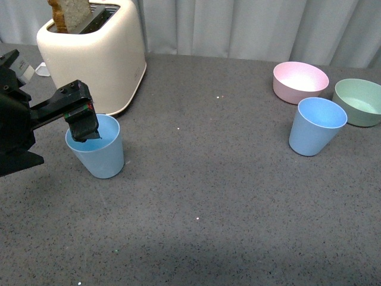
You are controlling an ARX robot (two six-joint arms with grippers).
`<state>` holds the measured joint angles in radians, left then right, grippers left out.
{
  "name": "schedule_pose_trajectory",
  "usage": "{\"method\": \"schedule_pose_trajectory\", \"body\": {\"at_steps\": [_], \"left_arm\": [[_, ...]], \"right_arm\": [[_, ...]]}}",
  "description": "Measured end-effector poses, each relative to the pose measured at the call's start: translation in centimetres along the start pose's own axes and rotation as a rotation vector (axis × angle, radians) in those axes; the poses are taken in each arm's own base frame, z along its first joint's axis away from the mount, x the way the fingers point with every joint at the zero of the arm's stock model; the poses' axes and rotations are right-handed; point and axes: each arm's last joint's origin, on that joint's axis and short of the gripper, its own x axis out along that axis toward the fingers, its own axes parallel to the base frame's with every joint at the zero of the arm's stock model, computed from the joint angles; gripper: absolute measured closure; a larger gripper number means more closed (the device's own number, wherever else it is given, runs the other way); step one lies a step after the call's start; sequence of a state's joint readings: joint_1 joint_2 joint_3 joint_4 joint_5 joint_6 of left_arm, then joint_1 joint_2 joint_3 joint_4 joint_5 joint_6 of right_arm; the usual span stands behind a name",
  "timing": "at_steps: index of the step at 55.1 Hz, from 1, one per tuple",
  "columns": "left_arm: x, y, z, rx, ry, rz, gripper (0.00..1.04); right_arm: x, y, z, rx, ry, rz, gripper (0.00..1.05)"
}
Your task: Stack blue cups with both arms
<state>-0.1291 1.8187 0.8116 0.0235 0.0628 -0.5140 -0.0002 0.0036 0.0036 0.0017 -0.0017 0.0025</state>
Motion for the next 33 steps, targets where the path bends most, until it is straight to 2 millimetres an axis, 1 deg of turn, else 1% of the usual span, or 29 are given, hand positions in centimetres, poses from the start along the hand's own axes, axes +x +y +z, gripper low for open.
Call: {"method": "schedule_pose_trajectory", "body": {"at_steps": [7,9,14,16,19,20,21,24,26,27,33], "left_arm": [[1.2,0.1,0.5,-0.033,0.034,0.016,0.07],[1.5,0.2,0.6,-0.037,0.040,0.025,0.08],[1.9,0.4,0.8,-0.061,0.053,0.027,0.22],[2.0,0.4,0.9,-0.064,0.054,0.029,0.26],[2.1,0.4,1.0,-0.070,0.056,0.033,0.36],[2.1,0.4,1.0,-0.071,0.057,0.033,0.36],[2.1,0.5,1.1,-0.073,0.058,0.035,0.41],[2.1,0.4,1.1,-0.076,0.059,0.035,0.47],[2.1,0.4,1.2,-0.080,0.057,0.035,0.54],[2.1,0.4,1.2,-0.081,0.057,0.034,0.54],[2.1,0.5,1.2,-0.092,0.067,0.041,0.77]], "right_arm": [[0.0,0.0,0.0,0.000,0.000,0.000,0.10],[0.0,0.0,0.0,0.000,0.000,0.000,0.10],[0.0,0.0,0.0,0.000,0.000,0.000,0.10],[0.0,0.0,0.0,0.000,0.000,0.000,0.10],[0.0,0.0,0.0,0.000,0.000,0.000,0.10],[0.0,0.0,0.0,0.000,0.000,0.000,0.10],[0.0,0.0,0.0,0.000,0.000,0.000,0.10],[0.0,0.0,0.0,0.000,0.000,0.000,0.10],[0.0,0.0,0.0,0.000,0.000,0.000,0.10],[0.0,0.0,0.0,0.000,0.000,0.000,0.10],[0.0,0.0,0.0,0.000,0.000,0.000,0.10]]}}
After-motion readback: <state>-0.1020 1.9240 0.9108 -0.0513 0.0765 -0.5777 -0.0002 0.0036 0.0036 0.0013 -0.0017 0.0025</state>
